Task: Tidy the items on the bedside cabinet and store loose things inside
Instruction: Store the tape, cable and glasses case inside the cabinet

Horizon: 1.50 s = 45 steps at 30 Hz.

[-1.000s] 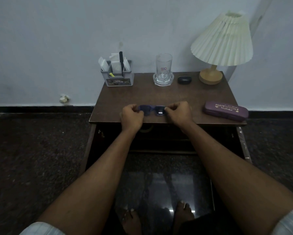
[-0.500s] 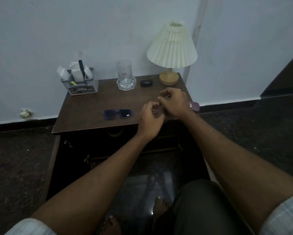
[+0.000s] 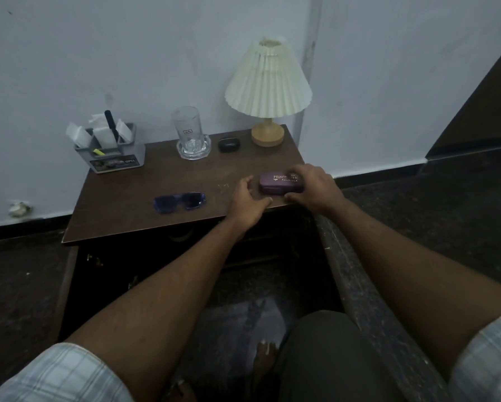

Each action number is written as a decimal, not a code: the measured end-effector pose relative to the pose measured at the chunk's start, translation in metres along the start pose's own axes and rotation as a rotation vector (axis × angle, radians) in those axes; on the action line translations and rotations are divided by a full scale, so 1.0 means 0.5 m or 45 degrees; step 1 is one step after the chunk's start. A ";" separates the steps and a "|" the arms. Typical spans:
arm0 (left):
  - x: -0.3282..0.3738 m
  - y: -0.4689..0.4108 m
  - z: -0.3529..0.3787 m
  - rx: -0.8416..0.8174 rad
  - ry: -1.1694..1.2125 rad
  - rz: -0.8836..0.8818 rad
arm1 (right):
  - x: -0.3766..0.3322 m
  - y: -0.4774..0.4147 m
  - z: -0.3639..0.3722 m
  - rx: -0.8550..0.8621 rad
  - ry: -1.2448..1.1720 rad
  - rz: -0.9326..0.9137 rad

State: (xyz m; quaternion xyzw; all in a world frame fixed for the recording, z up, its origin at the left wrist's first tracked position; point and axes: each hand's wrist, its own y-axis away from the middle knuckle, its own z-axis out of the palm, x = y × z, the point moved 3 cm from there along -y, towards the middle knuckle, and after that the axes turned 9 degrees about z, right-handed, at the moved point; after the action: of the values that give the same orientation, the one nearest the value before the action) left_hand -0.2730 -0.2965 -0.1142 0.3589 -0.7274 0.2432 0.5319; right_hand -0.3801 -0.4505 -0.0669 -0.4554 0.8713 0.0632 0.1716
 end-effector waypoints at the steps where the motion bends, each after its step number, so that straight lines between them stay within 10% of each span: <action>1: -0.001 -0.002 -0.001 -0.006 0.017 0.002 | 0.000 -0.003 0.003 0.012 0.017 -0.008; 23: -0.063 0.212 -0.339 0.394 0.639 -0.012 | -0.353 0.099 0.060 -0.188 -0.207 -0.662; 45: -0.120 0.205 -0.375 0.074 1.007 -0.149 | -0.379 0.130 0.111 -0.088 -0.419 -0.721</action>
State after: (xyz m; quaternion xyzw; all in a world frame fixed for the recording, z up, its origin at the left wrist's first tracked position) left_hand -0.2300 -0.0786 -0.1088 0.2934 -0.4378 0.3523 0.7734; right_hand -0.3201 -0.2518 -0.0541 -0.6688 0.6679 0.1153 0.3054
